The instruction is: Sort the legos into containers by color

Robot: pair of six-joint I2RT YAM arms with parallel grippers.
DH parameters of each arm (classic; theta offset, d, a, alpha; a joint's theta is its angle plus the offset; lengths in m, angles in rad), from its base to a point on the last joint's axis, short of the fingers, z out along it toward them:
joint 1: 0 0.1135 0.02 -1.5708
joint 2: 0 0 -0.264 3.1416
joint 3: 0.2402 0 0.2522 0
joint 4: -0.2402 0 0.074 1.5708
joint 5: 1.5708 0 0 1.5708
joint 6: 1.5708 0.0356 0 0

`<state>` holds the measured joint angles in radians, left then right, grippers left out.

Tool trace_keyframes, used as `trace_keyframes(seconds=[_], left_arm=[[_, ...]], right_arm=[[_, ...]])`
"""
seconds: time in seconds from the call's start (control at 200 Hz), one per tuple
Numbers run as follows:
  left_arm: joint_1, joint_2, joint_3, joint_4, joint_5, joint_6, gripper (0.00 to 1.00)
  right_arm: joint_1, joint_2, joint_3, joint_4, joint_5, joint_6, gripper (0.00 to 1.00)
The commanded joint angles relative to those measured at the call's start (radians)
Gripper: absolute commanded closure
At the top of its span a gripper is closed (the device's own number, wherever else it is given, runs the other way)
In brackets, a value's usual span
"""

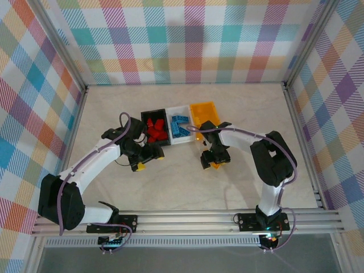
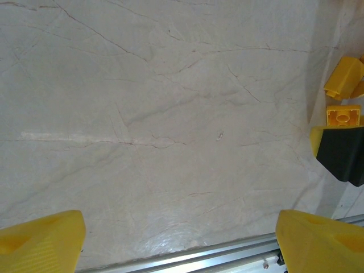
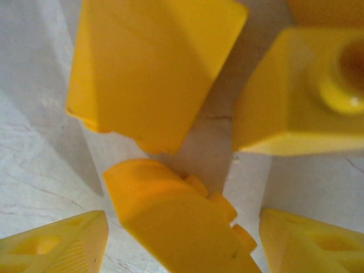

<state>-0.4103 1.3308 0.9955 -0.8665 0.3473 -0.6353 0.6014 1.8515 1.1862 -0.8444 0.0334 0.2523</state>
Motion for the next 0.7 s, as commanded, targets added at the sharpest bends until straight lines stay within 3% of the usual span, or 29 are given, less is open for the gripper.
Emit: trace_keyframes(seconds=[0.0, 0.23, 0.525, 0.695], left_arm=[[-0.006, -0.01, -0.004, -0.043, -0.011, 0.004, 0.13], [-0.005, 0.001, -0.001, -0.041, -0.01, 0.009, 0.12], [-0.005, 0.012, -0.006, -0.027, -0.01, 0.012, 0.12], [-0.005, 0.023, -0.01, -0.013, -0.006, 0.009, 0.12]], right_arm=[[-0.005, 0.021, 0.036, 0.022, -0.005, 0.004, 0.32], [-0.005, 0.017, 0.038, 0.031, 0.009, 0.021, 0.42], [0.0, -0.035, 0.005, 0.028, 0.013, 0.056, 0.66], [0.007, -0.085, -0.02, 0.005, 0.002, 0.085, 0.69]])
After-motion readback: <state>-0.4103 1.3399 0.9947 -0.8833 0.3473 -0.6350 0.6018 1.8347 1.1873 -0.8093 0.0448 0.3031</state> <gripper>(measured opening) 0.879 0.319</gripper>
